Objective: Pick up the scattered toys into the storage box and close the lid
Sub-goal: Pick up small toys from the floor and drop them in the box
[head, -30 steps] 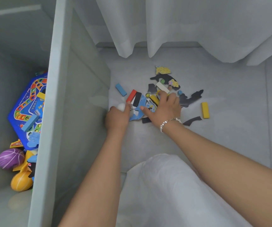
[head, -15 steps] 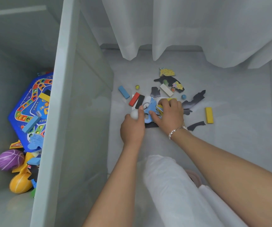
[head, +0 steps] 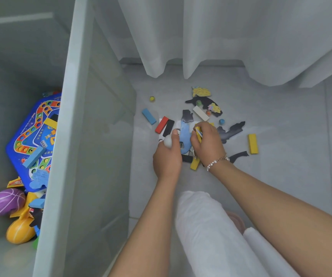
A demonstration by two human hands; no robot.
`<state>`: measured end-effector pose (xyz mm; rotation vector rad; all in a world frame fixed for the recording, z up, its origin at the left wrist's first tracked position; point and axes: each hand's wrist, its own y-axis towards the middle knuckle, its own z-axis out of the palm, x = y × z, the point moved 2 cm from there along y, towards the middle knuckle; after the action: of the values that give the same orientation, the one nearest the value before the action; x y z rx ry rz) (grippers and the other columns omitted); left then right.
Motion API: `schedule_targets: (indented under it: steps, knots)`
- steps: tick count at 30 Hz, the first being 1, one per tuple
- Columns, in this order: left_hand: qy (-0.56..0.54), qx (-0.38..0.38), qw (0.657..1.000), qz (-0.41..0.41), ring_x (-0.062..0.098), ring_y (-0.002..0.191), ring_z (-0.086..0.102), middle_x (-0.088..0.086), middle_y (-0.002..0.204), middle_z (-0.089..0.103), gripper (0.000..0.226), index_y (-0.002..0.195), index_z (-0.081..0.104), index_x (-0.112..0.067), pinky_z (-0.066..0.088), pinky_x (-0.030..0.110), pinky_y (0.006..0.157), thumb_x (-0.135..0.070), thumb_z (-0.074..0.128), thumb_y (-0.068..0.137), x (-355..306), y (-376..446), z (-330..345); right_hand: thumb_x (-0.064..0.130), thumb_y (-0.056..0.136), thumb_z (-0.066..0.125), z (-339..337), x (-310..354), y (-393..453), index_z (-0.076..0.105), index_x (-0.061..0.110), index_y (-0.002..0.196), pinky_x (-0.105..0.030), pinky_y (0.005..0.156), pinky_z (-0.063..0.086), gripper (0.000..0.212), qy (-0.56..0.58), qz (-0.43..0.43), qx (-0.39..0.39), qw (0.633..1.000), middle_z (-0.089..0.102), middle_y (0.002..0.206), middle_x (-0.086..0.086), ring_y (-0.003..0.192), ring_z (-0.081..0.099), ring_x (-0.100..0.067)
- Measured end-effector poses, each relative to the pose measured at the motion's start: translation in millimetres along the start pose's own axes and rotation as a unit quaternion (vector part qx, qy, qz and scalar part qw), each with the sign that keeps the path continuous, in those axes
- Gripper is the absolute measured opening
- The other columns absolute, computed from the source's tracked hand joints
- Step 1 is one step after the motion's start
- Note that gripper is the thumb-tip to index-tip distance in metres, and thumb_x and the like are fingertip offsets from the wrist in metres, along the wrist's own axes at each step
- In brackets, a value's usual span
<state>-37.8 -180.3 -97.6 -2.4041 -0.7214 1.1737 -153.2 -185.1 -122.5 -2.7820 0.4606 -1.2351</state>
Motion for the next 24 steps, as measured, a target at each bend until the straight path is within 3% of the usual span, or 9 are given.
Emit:
schedule_targets:
  steps: [5, 10, 13, 19, 24]
  knots:
    - [-0.026, 0.001, 1.000, -0.006, 0.017, 0.070, 0.054, -0.003, 0.069, 0.055, 0.052, 0.070, 0.051, -0.019, 0.039, 0.028, 0.059, -0.062, 0.031, 0.091, -10, -7, -2, 0.014, 0.093, 0.047, -13, 3, -2, 0.053, 0.002, 0.107, -0.018, 0.057, 0.029, 0.019, 0.081, 0.043, -0.021, 0.996, 0.055, 0.088, -0.009, 0.078, 0.051, -0.021]
    - [-0.078, -0.004, 0.997, 0.011, 0.010, 0.067, 0.055, -0.005, 0.071, 0.058, 0.045, 0.075, 0.056, -0.023, 0.036, 0.023, 0.053, -0.059, 0.035, 0.092, -38, -22, -22, 0.016, 0.094, 0.048, -43, 34, -3, 0.052, 0.014, 0.102, -0.005, 0.048, 0.036, 0.009, 0.143, 0.040, -0.055, 0.987, 0.048, 0.067, 0.009, 0.054, 0.049, -0.002]
    - [-0.109, -0.013, 0.993, 0.046, 0.011, 0.066, 0.055, -0.004, 0.071, 0.060, 0.054, 0.086, 0.062, -0.015, 0.036, 0.024, 0.054, -0.062, 0.037, 0.090, -61, -45, -52, 0.019, 0.093, 0.049, -67, 66, -9, 0.050, 0.020, 0.097, -0.007, 0.047, 0.037, 0.004, 0.174, 0.005, -0.041, 0.984, 0.047, 0.063, 0.010, 0.051, 0.049, 0.006]
    - [-0.196, -0.019, 0.974, 0.113, 0.009, 0.048, 0.037, -0.012, 0.048, 0.042, 0.049, 0.064, 0.047, -0.023, 0.032, 0.025, 0.052, -0.068, 0.039, 0.082, -105, -117, -136, 0.017, 0.092, 0.051, -122, 166, -39, 0.051, 0.020, 0.093, -0.007, 0.047, 0.036, 0.003, 0.244, -0.100, -0.007, 0.965, 0.046, 0.060, 0.007, 0.050, 0.047, 0.001]
    - [-0.262, -0.086, 0.950, 0.145, 0.010, 0.051, 0.034, -0.013, 0.050, 0.039, 0.059, 0.069, 0.053, -0.023, 0.030, 0.028, 0.052, -0.081, 0.042, 0.071, -108, -155, -221, 0.018, 0.093, 0.051, -133, 251, -65, 0.053, 0.016, 0.093, -0.010, 0.046, 0.041, 0.004, 0.276, -0.146, 0.081, 0.946, 0.050, 0.061, 0.009, 0.049, 0.049, 0.000]
